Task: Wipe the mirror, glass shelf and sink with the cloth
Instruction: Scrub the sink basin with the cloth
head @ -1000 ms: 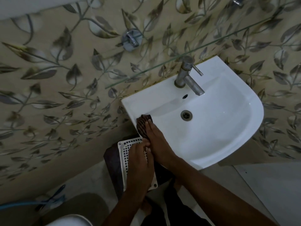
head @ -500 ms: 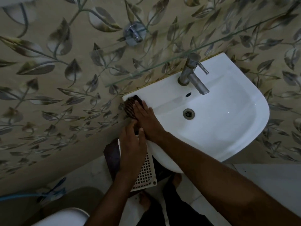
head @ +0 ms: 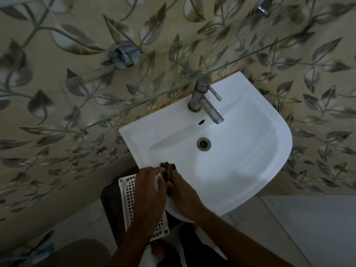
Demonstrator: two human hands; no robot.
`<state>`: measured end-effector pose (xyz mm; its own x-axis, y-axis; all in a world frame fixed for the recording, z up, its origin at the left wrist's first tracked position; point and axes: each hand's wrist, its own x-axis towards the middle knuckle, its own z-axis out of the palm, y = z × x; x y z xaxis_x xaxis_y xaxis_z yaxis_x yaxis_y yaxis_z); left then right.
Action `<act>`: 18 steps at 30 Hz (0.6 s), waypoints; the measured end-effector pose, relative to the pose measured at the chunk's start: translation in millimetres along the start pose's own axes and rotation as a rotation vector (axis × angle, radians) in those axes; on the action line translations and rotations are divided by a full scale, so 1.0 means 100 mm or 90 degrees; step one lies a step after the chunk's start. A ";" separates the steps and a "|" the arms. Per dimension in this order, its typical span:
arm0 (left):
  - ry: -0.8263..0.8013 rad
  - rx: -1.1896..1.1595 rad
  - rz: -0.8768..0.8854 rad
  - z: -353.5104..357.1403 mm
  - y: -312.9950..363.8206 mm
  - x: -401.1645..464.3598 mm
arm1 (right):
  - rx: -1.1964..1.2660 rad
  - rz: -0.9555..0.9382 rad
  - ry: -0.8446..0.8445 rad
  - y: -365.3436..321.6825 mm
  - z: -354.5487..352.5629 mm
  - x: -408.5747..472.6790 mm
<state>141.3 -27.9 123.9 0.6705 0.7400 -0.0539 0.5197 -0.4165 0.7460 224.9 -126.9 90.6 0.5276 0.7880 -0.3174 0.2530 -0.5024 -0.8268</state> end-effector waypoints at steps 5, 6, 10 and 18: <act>0.026 -0.032 0.007 0.01 0.10 0.12 | 0.002 0.133 -0.012 -0.25 0.09 0.84; 0.034 -0.037 0.012 0.00 0.10 0.17 | 0.002 0.152 0.000 -0.27 0.12 0.95; 0.063 -0.032 0.029 -0.01 0.12 0.31 | -0.059 0.289 -0.013 -0.08 0.10 1.23; -0.006 0.021 0.030 0.24 0.19 0.31 | -0.261 0.111 -0.037 0.57 -0.20 1.07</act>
<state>184.4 -25.6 120.9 0.6999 0.7137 -0.0260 0.5040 -0.4678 0.7260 311.6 -78.4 18.5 0.5475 0.6914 -0.4714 0.4707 -0.7202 -0.5096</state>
